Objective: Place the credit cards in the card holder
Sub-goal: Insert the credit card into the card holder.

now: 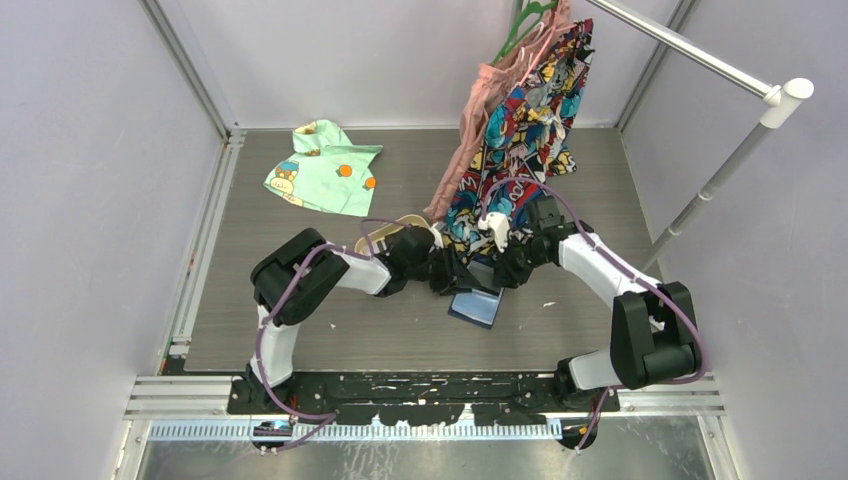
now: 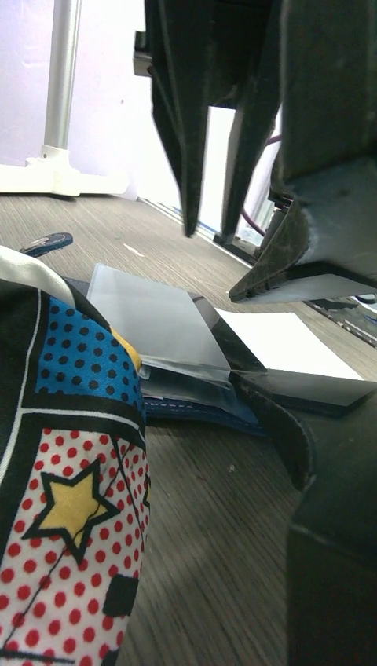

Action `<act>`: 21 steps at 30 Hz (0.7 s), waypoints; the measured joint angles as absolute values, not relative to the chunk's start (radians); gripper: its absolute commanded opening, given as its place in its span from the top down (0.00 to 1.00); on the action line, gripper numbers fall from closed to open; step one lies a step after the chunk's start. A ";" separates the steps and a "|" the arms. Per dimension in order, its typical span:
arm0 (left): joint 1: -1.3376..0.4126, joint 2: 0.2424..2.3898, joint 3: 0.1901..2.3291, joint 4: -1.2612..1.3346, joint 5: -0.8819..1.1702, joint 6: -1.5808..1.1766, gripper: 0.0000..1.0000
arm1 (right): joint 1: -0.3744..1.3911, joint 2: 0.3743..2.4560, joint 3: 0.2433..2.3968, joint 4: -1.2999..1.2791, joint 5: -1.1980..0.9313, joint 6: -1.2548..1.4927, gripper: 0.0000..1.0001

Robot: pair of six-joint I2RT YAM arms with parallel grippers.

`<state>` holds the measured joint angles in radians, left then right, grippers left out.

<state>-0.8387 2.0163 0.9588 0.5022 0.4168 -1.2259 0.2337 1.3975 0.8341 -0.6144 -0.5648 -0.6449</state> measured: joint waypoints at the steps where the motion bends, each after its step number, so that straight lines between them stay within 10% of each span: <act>1: -0.839 2.012 0.959 0.495 0.415 -1.222 0.62 | 0.233 1.398 0.834 -0.624 -0.587 -0.645 0.77; 21: -0.836 2.006 0.952 0.487 0.412 -1.223 0.63 | 0.418 1.512 0.813 -0.506 -0.398 -0.529 0.98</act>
